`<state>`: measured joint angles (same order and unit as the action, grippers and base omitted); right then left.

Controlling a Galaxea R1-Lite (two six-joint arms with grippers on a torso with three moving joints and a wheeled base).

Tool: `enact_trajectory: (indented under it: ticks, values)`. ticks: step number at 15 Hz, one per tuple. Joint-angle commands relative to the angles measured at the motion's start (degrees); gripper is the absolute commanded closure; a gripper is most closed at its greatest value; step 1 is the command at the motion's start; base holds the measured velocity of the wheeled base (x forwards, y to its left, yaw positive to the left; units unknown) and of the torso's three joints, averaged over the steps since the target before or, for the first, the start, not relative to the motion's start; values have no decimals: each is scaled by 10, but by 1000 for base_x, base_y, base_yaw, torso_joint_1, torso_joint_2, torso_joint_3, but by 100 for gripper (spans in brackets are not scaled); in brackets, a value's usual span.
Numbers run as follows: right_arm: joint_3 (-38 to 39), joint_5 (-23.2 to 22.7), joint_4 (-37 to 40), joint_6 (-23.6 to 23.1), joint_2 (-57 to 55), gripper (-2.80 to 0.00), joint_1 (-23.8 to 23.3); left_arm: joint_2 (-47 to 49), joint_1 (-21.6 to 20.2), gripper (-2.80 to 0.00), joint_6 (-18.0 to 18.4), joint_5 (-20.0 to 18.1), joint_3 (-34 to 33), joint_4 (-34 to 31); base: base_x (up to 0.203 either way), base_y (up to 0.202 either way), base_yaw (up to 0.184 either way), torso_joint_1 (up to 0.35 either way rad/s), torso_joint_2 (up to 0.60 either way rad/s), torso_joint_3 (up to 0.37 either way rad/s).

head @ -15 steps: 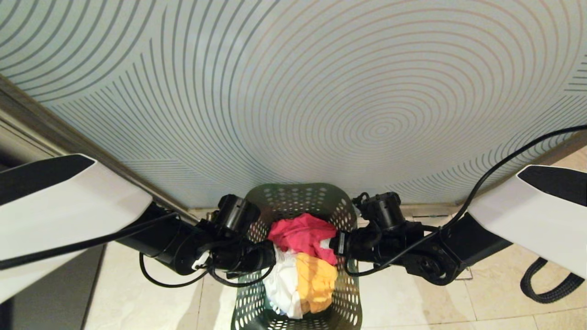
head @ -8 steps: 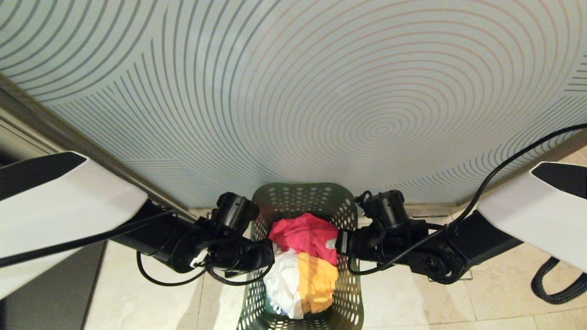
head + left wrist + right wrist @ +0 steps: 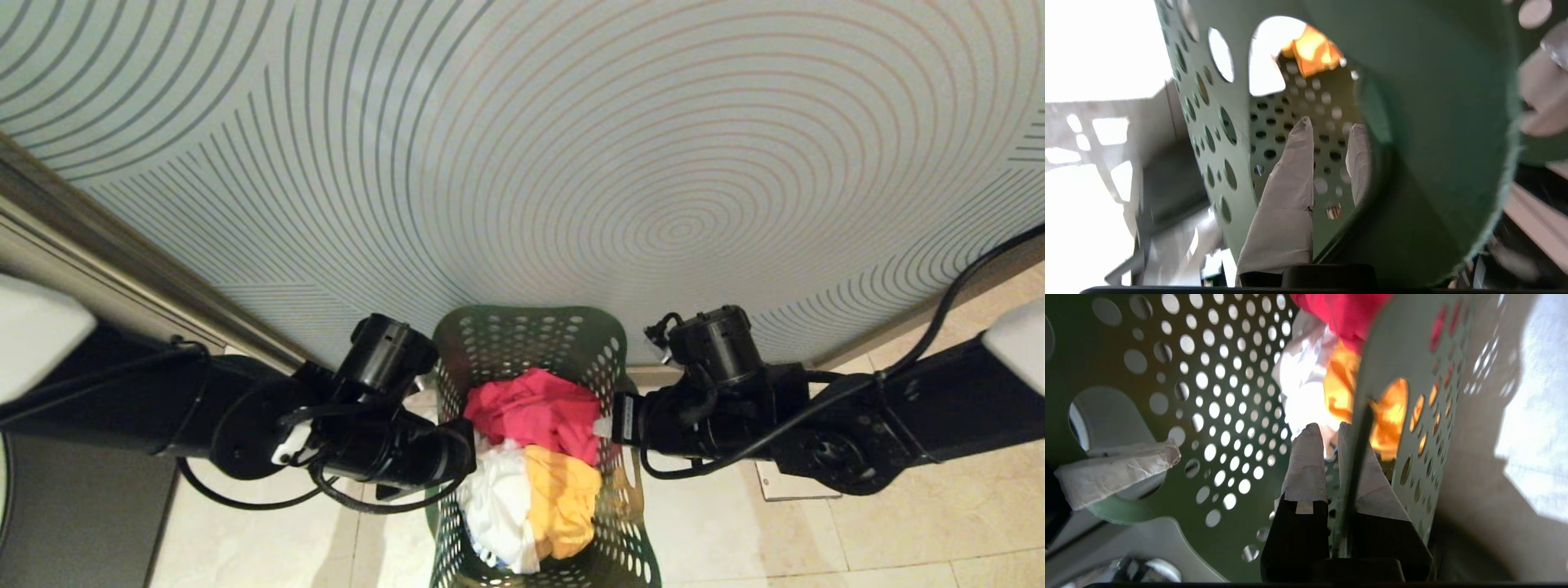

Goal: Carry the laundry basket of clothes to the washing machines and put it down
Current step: Pick up the clothes basket and put it beside the washing machine

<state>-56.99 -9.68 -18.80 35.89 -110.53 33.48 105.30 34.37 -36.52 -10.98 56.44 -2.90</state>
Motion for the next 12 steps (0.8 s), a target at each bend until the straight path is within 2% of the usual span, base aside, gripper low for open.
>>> enact_trajectory:
  ticks: [1, 4, 6, 9, 12]
  values:
    - [-1, -1, 48, 9, 80, 0, 23, -78, 5, 0, -2, -7, -1, -39, 0, 0, 0, 0, 0, 0]
    - [-6, 18, 116, 13, 139, 0, 63, -143, 26, 0, -1, -16, 14, -161, 0, 0, 0, 0, 0, 0]
    - [-7, 37, 143, 14, 157, 0, 75, -175, 34, 0, -9, -17, 22, -217, 0, 0, 0, 0, 0, 0]
    - [-6, 37, 148, 13, 160, 0, 77, -193, 35, 0, -37, -18, 20, -225, 0, 0, 0, 0, 0, 0]
    - [-10, 37, 148, 12, 159, 0, 80, -188, 47, 0, -38, -18, 23, -223, 0, 0, 0, 0, 0, 0]
